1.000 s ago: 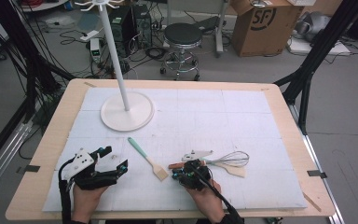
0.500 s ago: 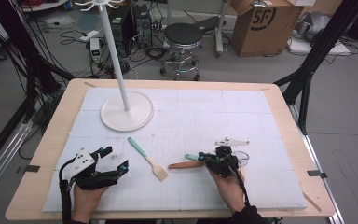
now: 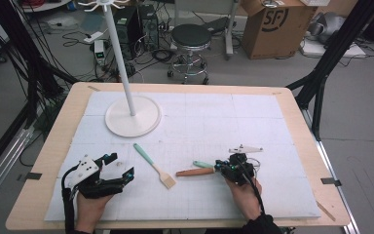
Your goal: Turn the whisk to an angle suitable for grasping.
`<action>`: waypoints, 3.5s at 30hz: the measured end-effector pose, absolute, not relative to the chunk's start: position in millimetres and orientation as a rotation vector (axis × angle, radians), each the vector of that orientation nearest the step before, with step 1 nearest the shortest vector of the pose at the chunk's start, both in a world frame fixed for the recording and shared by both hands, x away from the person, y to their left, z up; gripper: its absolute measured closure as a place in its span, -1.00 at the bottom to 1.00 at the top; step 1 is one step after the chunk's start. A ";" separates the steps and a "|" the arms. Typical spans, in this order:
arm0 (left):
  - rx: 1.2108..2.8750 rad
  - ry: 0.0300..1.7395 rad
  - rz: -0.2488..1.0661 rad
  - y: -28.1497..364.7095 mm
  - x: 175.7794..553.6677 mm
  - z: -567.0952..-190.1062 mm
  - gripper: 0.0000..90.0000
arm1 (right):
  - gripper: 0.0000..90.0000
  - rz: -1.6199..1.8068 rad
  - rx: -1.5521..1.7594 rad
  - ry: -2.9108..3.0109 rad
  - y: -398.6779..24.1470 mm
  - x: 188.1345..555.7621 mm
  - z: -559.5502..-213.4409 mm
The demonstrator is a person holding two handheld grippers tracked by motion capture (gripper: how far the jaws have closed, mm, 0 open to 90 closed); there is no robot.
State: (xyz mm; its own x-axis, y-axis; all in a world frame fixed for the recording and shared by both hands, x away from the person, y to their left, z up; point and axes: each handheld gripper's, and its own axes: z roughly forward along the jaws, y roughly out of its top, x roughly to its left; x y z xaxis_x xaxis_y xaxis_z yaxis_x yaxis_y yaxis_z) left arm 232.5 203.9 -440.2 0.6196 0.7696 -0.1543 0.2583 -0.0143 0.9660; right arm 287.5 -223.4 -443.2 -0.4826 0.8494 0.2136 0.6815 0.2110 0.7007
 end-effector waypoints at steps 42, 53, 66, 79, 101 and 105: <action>1.582 0.884 0.510 204.6 232.2 -440.0 -0.63 | 1.00 1.159 1.113 2.530 -132.5 253.1 -452.5; 1.581 0.887 0.507 204.1 232.4 -440.3 -0.63 | 1.00 1.061 1.058 2.385 -133.8 264.3 -449.5; 1.580 0.890 0.510 205.0 232.8 -440.6 -0.62 | 1.00 1.077 1.116 2.305 -146.0 281.2 -445.4; 1.580 0.890 0.510 204.9 232.7 -440.4 -0.62 | 1.00 1.146 1.244 2.199 -167.0 295.2 -437.6; 1.574 0.890 0.508 204.9 232.4 -440.2 -0.62 | 1.00 1.497 1.440 2.385 -154.4 292.7 -449.8; 1.575 0.887 0.510 205.8 232.4 -440.1 -0.62 | 1.00 1.492 1.501 2.428 -152.0 295.4 -456.4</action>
State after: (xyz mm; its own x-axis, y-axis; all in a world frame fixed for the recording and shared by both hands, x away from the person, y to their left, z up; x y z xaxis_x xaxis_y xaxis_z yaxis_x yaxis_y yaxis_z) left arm 232.4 205.8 -440.1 0.6137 0.7745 -0.1536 0.2574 -0.0123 0.9662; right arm 295.4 -152.0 -456.4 -0.5632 0.6650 0.4905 0.7381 0.1380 0.6604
